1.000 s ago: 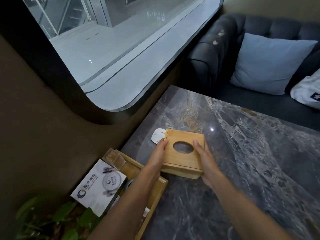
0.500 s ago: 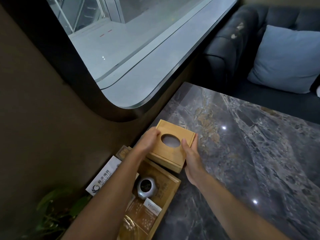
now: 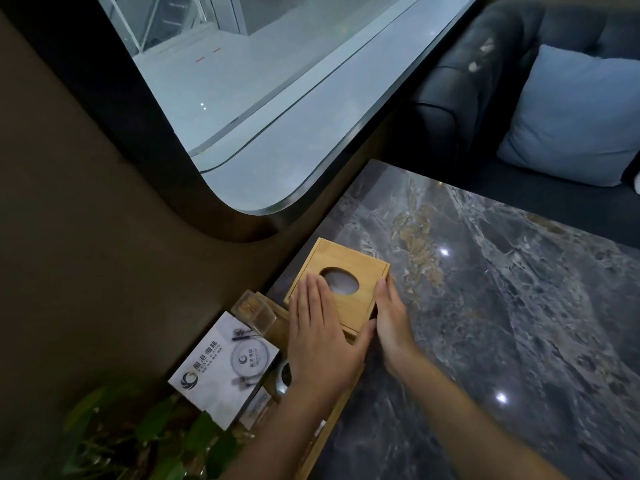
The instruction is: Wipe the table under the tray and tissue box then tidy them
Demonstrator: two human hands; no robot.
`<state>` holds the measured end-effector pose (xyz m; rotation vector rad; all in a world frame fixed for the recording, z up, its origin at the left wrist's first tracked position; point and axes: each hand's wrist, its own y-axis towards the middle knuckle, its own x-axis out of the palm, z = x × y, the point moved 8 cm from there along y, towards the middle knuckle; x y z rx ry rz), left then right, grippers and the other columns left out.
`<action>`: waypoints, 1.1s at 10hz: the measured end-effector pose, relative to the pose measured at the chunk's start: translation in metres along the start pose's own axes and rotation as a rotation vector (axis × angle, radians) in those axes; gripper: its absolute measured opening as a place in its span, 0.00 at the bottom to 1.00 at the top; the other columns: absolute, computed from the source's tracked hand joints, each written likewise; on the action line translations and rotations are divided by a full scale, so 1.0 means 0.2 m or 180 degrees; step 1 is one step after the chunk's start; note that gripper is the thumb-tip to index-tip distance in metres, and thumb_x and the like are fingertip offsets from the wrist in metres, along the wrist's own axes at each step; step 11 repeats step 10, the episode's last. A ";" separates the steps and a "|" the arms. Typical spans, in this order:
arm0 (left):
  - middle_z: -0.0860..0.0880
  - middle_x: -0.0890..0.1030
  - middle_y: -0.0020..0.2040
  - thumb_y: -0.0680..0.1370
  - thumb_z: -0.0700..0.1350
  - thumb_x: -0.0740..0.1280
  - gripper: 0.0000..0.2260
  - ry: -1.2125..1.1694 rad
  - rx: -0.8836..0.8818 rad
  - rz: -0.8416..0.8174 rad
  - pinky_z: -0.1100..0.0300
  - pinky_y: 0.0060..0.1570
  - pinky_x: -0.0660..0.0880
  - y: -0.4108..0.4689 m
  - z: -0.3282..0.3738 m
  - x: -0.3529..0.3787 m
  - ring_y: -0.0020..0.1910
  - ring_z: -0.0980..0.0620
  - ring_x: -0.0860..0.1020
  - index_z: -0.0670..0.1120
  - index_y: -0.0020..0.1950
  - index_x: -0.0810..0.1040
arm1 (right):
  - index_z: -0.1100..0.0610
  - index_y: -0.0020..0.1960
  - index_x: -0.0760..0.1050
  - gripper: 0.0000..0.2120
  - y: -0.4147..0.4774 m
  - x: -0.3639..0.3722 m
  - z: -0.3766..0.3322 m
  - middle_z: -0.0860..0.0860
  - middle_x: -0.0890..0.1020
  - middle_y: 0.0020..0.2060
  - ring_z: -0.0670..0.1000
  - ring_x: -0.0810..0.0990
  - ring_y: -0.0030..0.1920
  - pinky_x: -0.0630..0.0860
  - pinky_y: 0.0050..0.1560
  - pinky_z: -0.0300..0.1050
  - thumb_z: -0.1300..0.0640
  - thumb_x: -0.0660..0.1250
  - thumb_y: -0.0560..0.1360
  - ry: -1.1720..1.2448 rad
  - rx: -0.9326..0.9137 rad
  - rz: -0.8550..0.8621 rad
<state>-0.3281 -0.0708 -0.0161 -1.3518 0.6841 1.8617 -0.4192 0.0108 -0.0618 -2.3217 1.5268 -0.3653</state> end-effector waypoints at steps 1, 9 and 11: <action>0.40 0.53 0.77 0.72 0.69 0.39 0.42 0.0106 -0.0004 0.0076 0.54 0.76 0.39 0.03 -0.04 0.00 0.77 0.45 0.50 0.40 0.75 0.50 | 0.49 0.71 0.60 0.22 0.00 0.07 0.01 0.52 0.75 0.62 0.49 0.75 0.57 0.74 0.57 0.47 0.46 0.53 0.78 0.0141 0.0093 -0.0102; 0.41 0.52 0.78 0.79 0.56 0.55 0.31 -0.0161 -0.0530 -0.0626 0.49 0.75 0.54 0.18 -0.15 -0.15 0.77 0.43 0.51 0.41 0.75 0.52 | 0.59 0.68 0.65 0.28 0.07 0.12 -0.30 0.57 0.71 0.67 0.57 0.70 0.66 0.67 0.63 0.51 0.44 0.61 0.75 -0.2251 -0.0286 -0.0424; 0.44 0.70 0.70 0.78 0.56 0.58 0.24 -0.0321 -0.0254 -0.0572 0.49 0.66 0.68 0.21 -0.04 -0.25 0.69 0.45 0.67 0.44 0.68 0.65 | 0.59 0.70 0.62 0.31 0.02 0.04 -0.41 0.57 0.69 0.69 0.57 0.69 0.67 0.67 0.64 0.50 0.43 0.62 0.74 -0.2601 -0.0441 -0.0350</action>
